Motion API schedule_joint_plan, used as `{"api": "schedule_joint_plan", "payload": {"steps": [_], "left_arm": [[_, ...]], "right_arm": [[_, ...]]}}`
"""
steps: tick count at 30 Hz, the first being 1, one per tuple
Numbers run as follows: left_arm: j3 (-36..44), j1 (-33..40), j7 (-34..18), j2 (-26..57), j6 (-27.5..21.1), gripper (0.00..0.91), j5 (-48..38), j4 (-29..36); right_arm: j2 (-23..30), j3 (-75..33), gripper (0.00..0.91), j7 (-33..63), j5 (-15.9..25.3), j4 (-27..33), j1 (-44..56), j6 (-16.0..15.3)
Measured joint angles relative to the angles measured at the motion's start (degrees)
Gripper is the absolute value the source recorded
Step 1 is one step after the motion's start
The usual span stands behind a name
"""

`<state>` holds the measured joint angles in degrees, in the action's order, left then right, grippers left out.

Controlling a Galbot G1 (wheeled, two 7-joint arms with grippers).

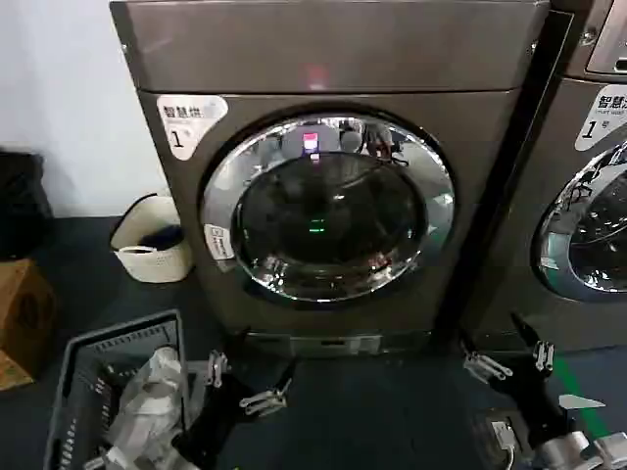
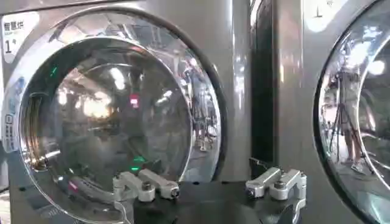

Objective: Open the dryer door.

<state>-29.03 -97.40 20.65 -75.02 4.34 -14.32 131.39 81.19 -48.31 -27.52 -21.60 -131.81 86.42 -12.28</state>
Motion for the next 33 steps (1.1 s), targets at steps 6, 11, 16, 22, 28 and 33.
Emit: {"api": "schedule_joint_plan", "payload": {"steps": [6,11,16,22,28,33], "left_arm": [[0.2,-0.2,-0.2,0.6,-1.5,0.907,1.0,0.5],[-0.1,-0.3,-0.2,0.6,-2.1,0.907,0.8,1.2],[-0.1,-0.8,-0.2,0.0,-2.4,0.907,0.5,1.6],[-0.3,-1.8,-0.2,-0.4,-2.0,0.907,0.9,2.4],[-0.4,-2.3,-0.2,-0.5,-2.3,0.907,1.1,3.2],[-0.6,-2.4,0.0,-0.6,-2.3,0.907,1.0,3.3]], "right_arm": [[-4.8,5.2,0.907,-0.1,-1.0,3.1,-5.1,-0.7],[-8.8,10.0,0.907,-0.3,-1.0,7.2,-10.2,-2.5],[-11.8,14.3,0.907,-0.6,-1.3,11.4,-15.0,-3.0],[-13.3,19.7,0.907,-1.6,1.1,15.4,-20.6,-2.5],[-13.2,24.8,0.907,-0.2,1.3,18.5,-26.3,-3.5],[-12.8,28.5,0.907,0.5,1.3,20.8,-30.5,-4.1]]}}
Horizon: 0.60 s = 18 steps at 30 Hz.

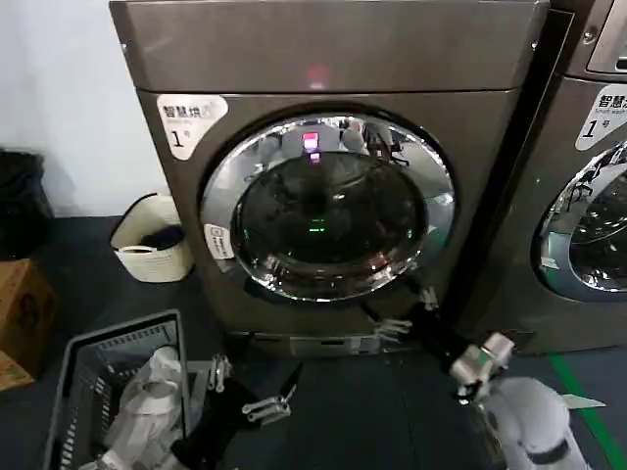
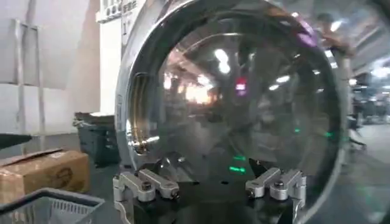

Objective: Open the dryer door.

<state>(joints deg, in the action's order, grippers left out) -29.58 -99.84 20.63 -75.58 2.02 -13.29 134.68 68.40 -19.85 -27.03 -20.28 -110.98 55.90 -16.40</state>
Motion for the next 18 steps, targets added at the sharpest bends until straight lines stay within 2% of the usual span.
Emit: {"api": "schedule_joint_plan", "payload": {"steps": [18], "left_arm": [[-0.4,-0.6,0.8,-0.9,0.1,0.907,1.1,0.5]], "right_arm": [[4.7,9.2,0.907,2.9,2.7,4.8,-7.4,-0.8]]}}
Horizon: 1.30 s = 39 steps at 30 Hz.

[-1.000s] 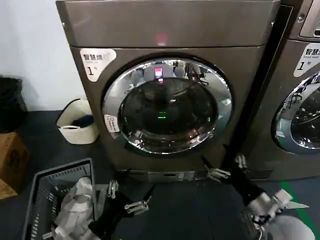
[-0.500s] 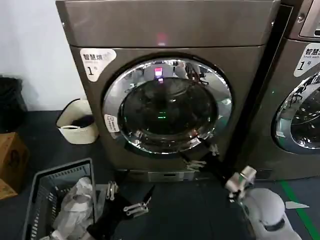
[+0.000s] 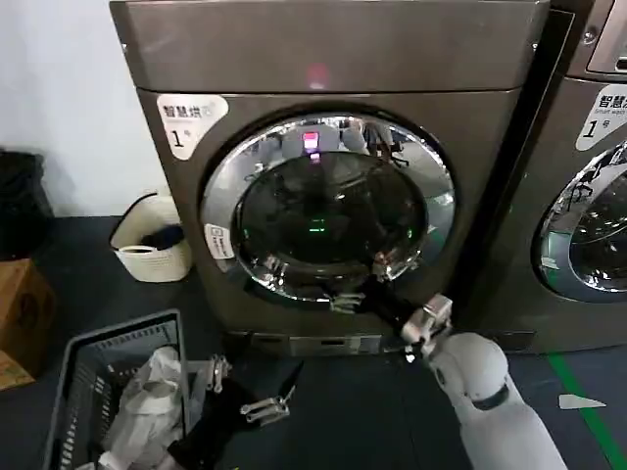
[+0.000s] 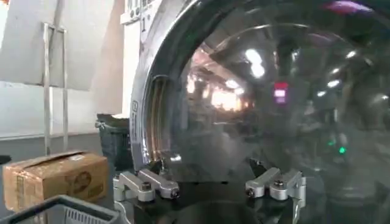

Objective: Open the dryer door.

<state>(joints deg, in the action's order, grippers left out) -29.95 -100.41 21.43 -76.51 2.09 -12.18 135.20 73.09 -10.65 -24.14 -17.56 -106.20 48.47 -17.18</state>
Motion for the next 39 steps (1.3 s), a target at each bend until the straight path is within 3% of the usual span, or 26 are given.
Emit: {"api": "schedule_joint_plan", "payload": {"steps": [39], "left_arm": [[-0.1,-0.6,0.5,-0.7,0.5,0.907,0.1,-1.0]], "right_arm": [[7.7,13.2,0.907,2.9,2.9,14.1,-13.7,1.1]]}}
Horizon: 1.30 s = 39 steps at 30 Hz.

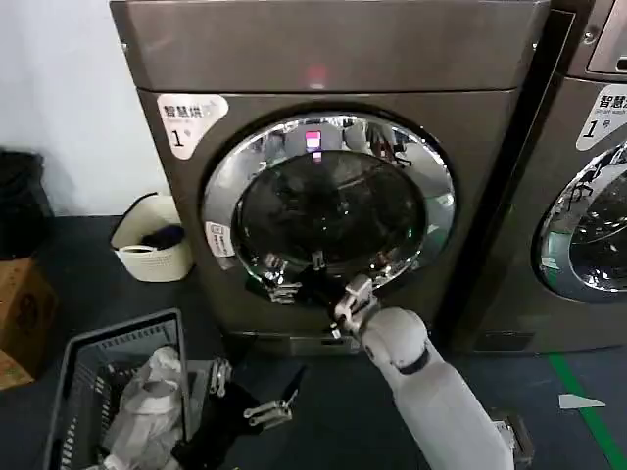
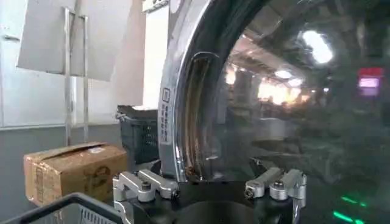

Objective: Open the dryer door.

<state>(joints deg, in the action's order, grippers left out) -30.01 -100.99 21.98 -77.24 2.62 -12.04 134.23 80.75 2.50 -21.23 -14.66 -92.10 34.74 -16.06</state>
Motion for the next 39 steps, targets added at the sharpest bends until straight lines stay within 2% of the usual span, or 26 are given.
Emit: {"api": "schedule_joint_plan", "payload": {"steps": [39], "left_arm": [[-0.5,-0.7,0.1,-0.9,0.1,0.907,0.5,0.2]], "right_arm": [[8.1,5.0,0.907,-0.3,2.6,9.0,-5.0,1.2]]}}
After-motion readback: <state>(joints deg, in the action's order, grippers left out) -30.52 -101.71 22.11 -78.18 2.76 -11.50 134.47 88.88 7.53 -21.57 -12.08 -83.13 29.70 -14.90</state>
